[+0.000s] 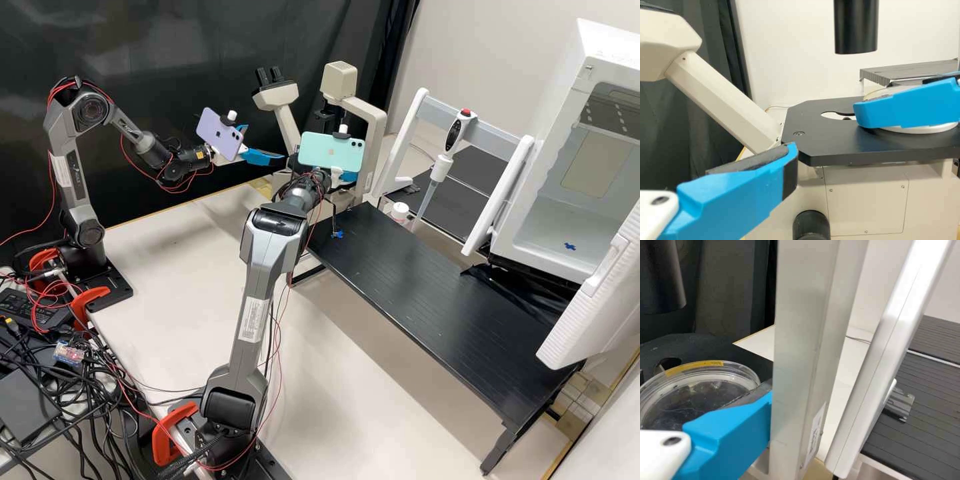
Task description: Move the petri dish to the bench
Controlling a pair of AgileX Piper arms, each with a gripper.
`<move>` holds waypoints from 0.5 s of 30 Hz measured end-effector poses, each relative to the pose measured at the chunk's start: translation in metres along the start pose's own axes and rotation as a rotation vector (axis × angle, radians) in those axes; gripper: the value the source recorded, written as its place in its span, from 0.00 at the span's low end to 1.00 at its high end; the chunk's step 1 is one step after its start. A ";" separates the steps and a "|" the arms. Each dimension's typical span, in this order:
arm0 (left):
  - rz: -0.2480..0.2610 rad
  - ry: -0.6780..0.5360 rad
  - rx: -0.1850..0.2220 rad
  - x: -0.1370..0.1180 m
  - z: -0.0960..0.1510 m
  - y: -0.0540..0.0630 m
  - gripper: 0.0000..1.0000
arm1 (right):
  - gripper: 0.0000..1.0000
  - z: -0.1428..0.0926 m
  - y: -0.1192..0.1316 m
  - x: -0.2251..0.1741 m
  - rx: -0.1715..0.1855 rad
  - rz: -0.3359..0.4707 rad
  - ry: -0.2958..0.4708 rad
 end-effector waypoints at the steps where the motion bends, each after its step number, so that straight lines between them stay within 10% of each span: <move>1: 0.000 0.000 0.000 0.000 0.000 0.000 1.00 | 1.00 0.000 0.000 0.000 -0.003 0.002 0.000; 15: 0.000 0.000 0.000 0.000 0.000 0.000 1.00 | 1.00 0.004 -0.002 -0.005 -0.018 -0.007 -0.015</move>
